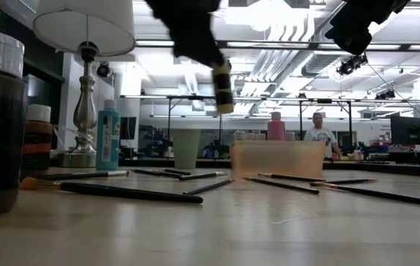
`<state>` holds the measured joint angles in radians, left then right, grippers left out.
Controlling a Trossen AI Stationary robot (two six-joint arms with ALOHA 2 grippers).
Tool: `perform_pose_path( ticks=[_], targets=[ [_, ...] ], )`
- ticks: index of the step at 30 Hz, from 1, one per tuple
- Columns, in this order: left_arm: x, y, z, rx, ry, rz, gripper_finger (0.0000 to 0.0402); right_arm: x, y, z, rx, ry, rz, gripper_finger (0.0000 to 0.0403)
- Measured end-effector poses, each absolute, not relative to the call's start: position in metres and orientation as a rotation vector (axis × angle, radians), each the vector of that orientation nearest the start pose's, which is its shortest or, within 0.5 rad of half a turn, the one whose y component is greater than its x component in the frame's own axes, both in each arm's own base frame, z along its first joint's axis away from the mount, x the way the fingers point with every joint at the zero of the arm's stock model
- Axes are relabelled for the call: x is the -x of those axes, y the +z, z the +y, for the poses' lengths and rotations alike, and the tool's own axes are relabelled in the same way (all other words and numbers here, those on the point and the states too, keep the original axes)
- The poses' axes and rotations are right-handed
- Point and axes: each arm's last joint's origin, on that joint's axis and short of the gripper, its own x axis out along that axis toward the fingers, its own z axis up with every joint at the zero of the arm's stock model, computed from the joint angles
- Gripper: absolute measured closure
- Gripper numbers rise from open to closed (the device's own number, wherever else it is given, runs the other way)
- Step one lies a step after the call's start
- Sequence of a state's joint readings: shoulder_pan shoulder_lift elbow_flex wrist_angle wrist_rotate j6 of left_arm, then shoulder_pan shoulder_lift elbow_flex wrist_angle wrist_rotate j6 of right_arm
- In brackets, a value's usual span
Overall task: Pick & Place Paint Supplies
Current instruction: Put the yellow paint bottle into the orange bin
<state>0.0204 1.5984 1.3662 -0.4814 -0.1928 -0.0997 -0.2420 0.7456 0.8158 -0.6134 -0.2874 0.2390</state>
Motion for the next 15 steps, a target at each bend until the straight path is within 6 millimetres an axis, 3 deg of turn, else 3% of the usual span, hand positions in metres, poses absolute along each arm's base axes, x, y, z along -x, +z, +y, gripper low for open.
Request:
perform_pose_path(
  ticks=[9, 15],
  targets=[
    [-0.414, 0.32, 0.071, 0.04, 0.333, 0.674, 0.0282, -0.146, 0.31, -0.027, -0.376, -0.019, 0.529, 0.029],
    [-0.447, 0.309, 0.108, 0.065, 0.398, 0.675, 0.0282, -0.146, 0.31, -0.027, -0.375, -0.019, 0.529, 0.029]
  ],
)
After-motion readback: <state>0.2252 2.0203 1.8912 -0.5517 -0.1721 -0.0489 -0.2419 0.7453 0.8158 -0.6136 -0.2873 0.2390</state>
